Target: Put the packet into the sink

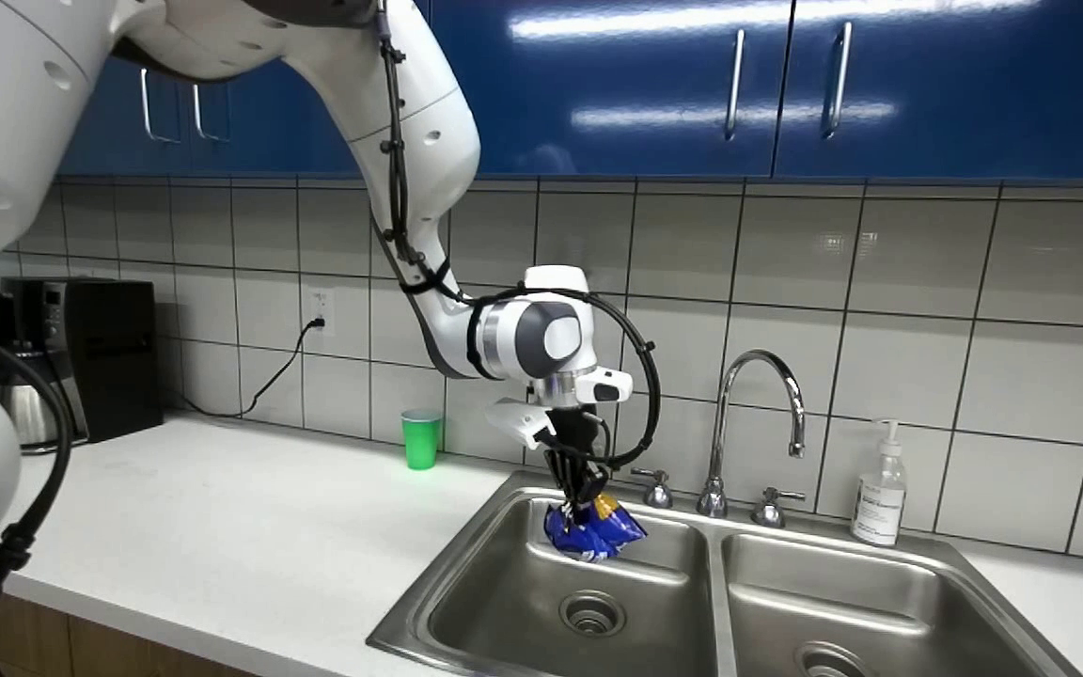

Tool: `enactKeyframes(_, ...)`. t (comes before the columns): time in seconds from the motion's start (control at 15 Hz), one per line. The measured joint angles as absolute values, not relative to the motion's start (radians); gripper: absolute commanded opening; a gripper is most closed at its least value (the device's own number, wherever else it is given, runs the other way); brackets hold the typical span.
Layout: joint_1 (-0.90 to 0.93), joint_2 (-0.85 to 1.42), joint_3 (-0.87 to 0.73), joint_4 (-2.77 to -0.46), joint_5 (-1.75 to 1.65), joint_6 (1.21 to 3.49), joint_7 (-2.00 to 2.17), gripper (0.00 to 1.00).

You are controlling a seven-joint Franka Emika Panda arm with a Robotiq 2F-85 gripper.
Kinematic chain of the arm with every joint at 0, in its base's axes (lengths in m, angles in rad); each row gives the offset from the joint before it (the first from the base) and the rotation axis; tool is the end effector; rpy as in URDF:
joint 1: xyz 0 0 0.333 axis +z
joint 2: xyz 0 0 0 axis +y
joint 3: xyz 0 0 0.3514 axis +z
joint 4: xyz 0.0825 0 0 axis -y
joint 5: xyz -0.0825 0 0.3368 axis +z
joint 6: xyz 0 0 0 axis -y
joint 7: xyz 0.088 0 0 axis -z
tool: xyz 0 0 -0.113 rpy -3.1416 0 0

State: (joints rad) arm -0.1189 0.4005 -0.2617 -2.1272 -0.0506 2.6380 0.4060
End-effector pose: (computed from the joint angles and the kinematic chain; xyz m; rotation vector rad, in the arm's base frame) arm 0.5370 -0.2048 0.3011 2.8189 -1.0573 0.1859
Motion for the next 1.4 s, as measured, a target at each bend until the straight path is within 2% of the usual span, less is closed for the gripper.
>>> enactKeyframes(0.8,-0.187,0.674,-0.263,-2.023,0.058,2.64,0.372,0.01)
enactKeyframes(1.33,-0.211,0.779,-0.263,-1.968,0.085,2.641,0.346,0.01)
enactKeyframes(1.4,-0.211,0.786,-0.263,-1.962,0.086,2.641,0.346,0.31)
